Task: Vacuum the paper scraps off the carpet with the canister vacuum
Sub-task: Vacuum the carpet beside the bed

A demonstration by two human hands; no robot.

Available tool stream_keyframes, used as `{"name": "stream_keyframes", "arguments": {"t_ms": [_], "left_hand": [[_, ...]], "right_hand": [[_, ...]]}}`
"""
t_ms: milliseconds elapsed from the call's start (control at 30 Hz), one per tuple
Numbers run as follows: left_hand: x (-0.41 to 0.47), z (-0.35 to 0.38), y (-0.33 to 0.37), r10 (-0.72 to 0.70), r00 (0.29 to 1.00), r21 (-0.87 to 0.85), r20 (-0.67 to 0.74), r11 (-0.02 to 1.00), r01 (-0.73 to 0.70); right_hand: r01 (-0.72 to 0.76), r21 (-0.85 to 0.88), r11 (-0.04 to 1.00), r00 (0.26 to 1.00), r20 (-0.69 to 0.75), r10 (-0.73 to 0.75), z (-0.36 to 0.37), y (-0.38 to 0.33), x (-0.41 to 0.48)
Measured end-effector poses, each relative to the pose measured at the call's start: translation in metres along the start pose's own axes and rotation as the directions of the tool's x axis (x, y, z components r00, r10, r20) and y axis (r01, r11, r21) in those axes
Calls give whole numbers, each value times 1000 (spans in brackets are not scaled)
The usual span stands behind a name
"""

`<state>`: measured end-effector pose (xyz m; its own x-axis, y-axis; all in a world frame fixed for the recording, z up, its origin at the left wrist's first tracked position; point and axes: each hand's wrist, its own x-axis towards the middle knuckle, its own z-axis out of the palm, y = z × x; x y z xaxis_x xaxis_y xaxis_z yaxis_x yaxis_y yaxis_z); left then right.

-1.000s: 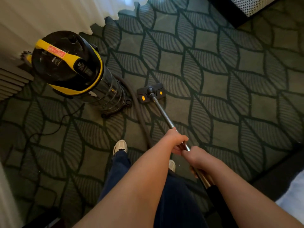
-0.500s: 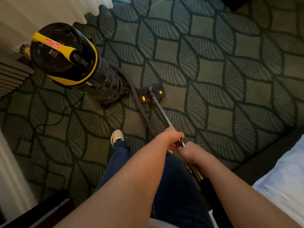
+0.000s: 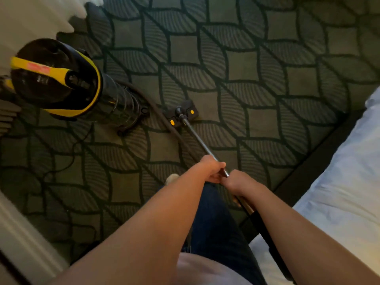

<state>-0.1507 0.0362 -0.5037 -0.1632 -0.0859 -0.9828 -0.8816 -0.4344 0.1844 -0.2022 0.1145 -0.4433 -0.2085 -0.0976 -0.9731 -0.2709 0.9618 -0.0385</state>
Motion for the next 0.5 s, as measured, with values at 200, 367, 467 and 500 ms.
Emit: {"name": "stream_keyframes", "arguments": {"t_ms": [200, 367, 467, 500], "left_hand": [[16, 6, -45, -8, 998, 107, 65, 994, 1], [7, 17, -83, 9, 996, 125, 87, 992, -20], [-3, 30, -103, 9, 993, 194, 121, 980, -32], [-6, 34, -110, 9, 991, 217, 134, 975, -39]], "right_hand": [[-69, 135, 988, 997, -29, 74, 53, 19, -5], [-83, 169, 982, 993, -64, 95, 93, 36, -21], [-125, 223, 967, 988, -63, 142, 116, 55, -32], [-136, 236, 962, 986, -62, 154, 125, 62, -34]]}}
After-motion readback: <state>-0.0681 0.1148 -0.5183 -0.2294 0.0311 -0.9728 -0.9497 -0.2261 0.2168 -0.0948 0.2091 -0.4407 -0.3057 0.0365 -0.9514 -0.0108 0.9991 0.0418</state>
